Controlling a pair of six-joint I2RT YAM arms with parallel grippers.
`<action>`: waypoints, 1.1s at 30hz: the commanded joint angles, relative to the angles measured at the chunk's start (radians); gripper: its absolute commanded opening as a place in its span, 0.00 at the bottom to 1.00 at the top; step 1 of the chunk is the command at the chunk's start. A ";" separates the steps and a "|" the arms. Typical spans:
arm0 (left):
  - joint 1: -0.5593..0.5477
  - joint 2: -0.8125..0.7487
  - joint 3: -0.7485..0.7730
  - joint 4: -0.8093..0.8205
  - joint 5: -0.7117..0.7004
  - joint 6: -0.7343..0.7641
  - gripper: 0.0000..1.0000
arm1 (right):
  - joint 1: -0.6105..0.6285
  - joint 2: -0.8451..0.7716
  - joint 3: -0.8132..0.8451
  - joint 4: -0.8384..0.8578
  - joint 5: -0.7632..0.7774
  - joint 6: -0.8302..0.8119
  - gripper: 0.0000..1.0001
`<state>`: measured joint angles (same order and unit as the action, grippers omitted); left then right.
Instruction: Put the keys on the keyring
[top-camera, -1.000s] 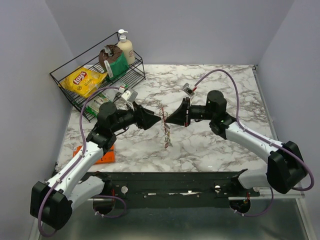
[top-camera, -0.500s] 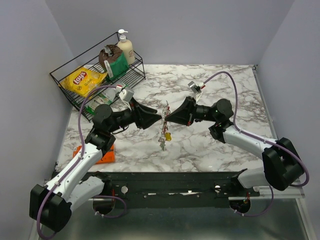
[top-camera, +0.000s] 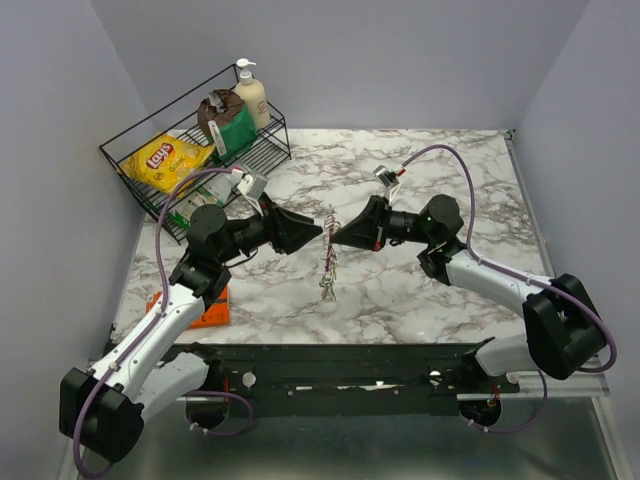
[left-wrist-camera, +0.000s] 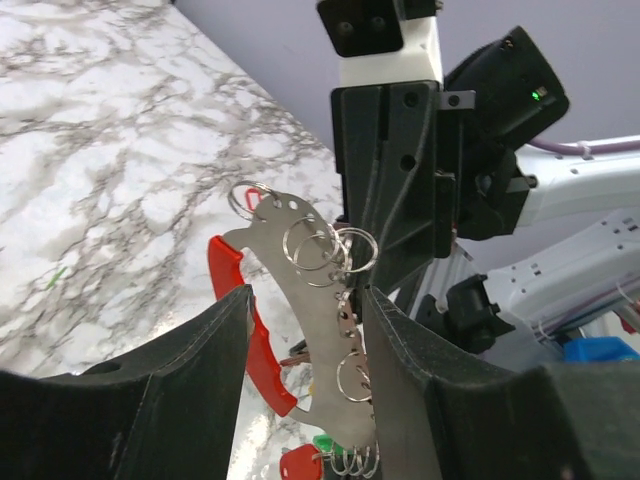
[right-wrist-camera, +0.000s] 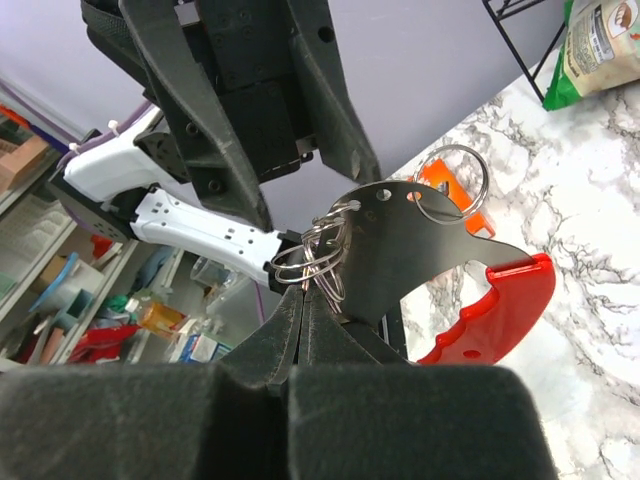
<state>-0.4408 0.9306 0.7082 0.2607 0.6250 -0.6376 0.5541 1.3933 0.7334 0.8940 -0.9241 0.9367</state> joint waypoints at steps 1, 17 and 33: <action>-0.003 0.014 -0.038 0.212 0.154 -0.094 0.55 | -0.010 -0.045 0.020 -0.004 0.027 -0.016 0.00; -0.004 0.079 -0.018 0.181 0.237 -0.083 0.45 | -0.014 -0.063 0.020 0.006 0.018 -0.021 0.00; -0.073 0.102 0.043 0.106 0.226 -0.034 0.00 | -0.014 -0.054 0.035 -0.015 0.022 -0.015 0.00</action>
<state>-0.4915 1.0325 0.7086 0.3931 0.8410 -0.6952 0.5430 1.3495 0.7338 0.8799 -0.9222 0.9253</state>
